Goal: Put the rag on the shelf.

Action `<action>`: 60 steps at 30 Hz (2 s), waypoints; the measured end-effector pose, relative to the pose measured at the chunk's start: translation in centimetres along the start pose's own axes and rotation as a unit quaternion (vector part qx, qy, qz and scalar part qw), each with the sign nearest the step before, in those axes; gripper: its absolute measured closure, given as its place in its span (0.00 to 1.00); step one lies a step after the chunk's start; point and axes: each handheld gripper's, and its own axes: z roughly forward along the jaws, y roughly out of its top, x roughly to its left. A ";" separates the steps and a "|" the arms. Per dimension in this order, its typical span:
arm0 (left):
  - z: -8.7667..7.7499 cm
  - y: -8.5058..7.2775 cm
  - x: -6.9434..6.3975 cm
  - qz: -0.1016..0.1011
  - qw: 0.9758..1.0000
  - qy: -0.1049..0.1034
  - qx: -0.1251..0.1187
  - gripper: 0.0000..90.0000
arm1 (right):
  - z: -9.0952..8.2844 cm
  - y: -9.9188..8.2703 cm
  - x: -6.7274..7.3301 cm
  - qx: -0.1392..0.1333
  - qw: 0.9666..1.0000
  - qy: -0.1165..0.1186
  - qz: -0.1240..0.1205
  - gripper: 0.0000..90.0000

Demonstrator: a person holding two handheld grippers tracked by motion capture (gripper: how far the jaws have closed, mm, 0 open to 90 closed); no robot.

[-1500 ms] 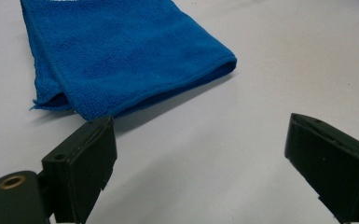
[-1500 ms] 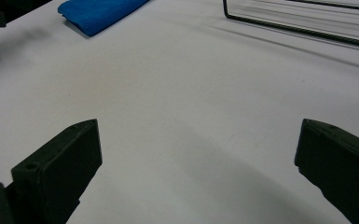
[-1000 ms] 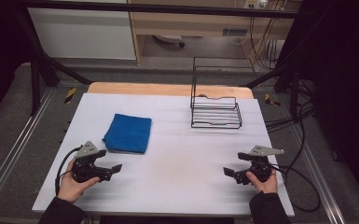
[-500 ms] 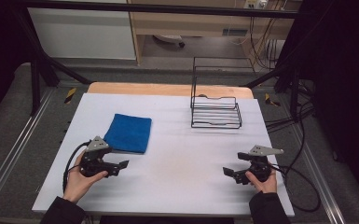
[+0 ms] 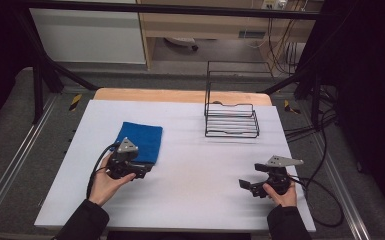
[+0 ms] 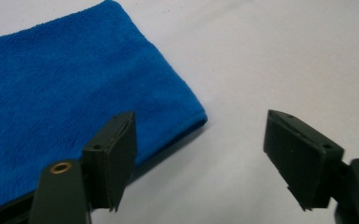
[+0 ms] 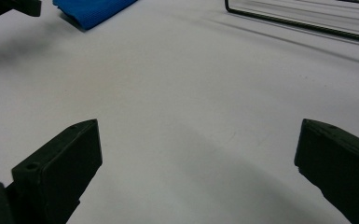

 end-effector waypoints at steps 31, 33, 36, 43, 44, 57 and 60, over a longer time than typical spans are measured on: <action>5.5 0.8 0.4 0.014 0.998 0.054 0.034 0.87 | 0.1 0.0 0.0 0.001 1.000 0.001 0.001 0.01; 5.5 0.8 0.5 0.012 0.998 0.054 0.033 0.90 | 0.1 0.0 0.0 0.001 1.000 0.001 0.000 0.01; 5.4 0.9 0.6 0.012 0.998 0.049 0.032 0.95 | 0.1 0.0 0.0 0.002 1.000 0.002 0.001 0.01; 4.0 1.2 0.5 -0.005 1.000 0.029 0.008 0.97 | 0.0 0.1 0.0 0.000 1.000 0.003 0.003 0.01; 4.0 1.2 0.5 -0.005 1.000 0.029 0.008 0.97 | 0.0 0.1 0.0 0.000 1.000 0.003 0.003 0.01; 1.5 0.9 -2.5 -0.011 0.999 -0.035 0.011 0.97 | 0.0 0.0 0.0 0.000 1.000 0.005 0.005 0.02; 1.3 0.8 -3.3 -0.010 0.999 -0.042 0.009 0.97 | 0.0 0.0 0.0 0.000 1.000 0.006 0.005 0.02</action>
